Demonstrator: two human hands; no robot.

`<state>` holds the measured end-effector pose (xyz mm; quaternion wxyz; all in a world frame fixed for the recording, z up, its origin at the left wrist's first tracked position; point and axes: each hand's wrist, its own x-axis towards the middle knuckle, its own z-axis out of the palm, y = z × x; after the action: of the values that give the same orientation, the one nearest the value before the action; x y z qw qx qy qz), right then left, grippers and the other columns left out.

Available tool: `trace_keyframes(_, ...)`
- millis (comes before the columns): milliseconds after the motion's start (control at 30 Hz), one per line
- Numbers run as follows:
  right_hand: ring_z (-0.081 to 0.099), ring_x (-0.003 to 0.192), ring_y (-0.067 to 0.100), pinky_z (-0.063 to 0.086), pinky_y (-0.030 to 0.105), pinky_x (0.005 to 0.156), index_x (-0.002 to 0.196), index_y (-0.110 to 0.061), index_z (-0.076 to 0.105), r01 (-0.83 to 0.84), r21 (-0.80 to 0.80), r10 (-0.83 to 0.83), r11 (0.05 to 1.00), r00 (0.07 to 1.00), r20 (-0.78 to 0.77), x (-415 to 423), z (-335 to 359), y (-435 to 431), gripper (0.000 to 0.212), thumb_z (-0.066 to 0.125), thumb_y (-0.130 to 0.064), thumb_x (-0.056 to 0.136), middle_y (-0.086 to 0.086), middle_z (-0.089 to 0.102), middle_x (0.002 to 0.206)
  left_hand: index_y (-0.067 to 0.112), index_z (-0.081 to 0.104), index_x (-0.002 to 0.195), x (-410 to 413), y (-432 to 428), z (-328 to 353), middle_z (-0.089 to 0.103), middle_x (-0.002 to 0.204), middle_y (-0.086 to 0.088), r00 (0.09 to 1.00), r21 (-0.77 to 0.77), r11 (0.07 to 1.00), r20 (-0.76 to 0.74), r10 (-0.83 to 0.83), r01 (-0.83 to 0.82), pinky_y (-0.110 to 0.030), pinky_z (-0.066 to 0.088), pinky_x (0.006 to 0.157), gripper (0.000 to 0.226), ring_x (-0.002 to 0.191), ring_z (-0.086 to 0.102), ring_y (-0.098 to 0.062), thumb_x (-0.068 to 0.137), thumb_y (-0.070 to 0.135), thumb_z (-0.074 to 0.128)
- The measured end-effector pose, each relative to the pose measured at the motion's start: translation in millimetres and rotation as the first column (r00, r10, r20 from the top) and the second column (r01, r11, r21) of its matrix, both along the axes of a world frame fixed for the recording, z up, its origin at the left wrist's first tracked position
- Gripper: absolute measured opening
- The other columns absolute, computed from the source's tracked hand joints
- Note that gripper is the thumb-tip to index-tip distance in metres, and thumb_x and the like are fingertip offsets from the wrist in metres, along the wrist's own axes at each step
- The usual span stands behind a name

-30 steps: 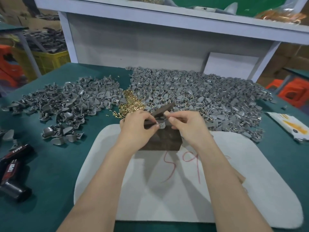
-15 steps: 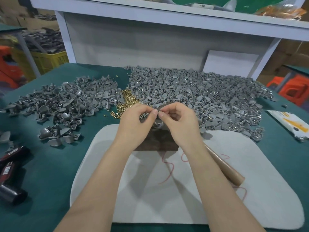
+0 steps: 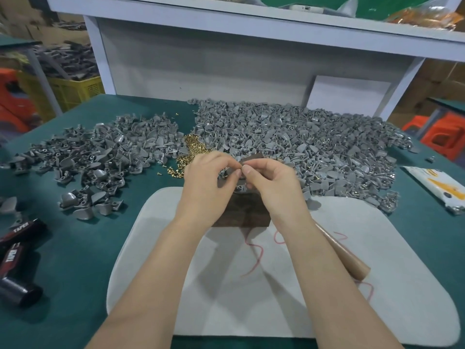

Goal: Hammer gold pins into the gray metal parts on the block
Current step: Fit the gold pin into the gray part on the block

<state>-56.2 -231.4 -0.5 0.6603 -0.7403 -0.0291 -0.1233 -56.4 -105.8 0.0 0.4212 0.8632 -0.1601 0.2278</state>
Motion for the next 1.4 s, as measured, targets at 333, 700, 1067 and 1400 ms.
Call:
trace_keyframes(333,0.052,0.073,0.007,0.036,0.017,0.074,0.076,-0.024,0.062,0.101,-0.596,-0.063,0.796,0.994,0.084,1.6,-8.5,-6.1,0.015,0.064,-0.012,0.085,-0.003,0.052,0.091,0.027,0.068,0.096,6.4,10.4,-5.6,0.061,0.108,0.004,0.961,0.123,0.992,-0.272,0.05,-0.017,-0.043,0.038,0.099,0.013,0.112,0.05,-0.022,0.084,0.031,0.067)
trace_keyframes(700,0.054,0.09,0.024,0.041,0.033,0.079,0.089,-0.011,0.064,0.129,-0.85,-0.018,0.511,0.99,0.14,1.2,2.2,2.4,0.011,0.053,-0.01,0.089,0.005,0.054,0.096,0.03,0.061,0.082,6.6,5.8,-7.9,0.067,0.09,0.008,0.953,0.1,0.994,-0.304,-0.007,0.039,-0.044,0.042,0.096,0.013,0.1,0.059,-0.02,0.087,0.019,0.065)
trace_keyframes(1067,0.053,0.098,0.025,0.037,0.028,0.077,0.097,-0.013,0.064,0.095,-0.913,-0.001,0.398,0.995,0.103,8.8,7.3,3.7,0.012,0.055,-0.014,0.091,0.005,0.054,0.099,0.023,0.069,0.087,8.5,7.1,-11.6,0.066,0.087,0.006,0.966,0.092,0.995,-0.257,-0.014,0.039,-0.044,0.046,0.091,0.007,0.095,0.059,-0.022,0.086,0.017,0.065)
trace_keyframes(1400,0.057,0.082,0.015,0.039,0.023,0.078,0.086,-0.016,0.072,0.066,-0.683,-0.037,0.727,0.998,0.057,8.3,-7.1,-7.6,0.009,0.063,-0.015,0.087,-0.004,0.059,0.084,0.023,0.068,0.086,8.4,6.1,-10.9,0.066,0.085,0.009,0.97,0.106,0.994,-0.245,0.005,0.021,-0.042,0.046,0.091,0.004,0.093,0.061,-0.017,0.086,0.019,0.066)
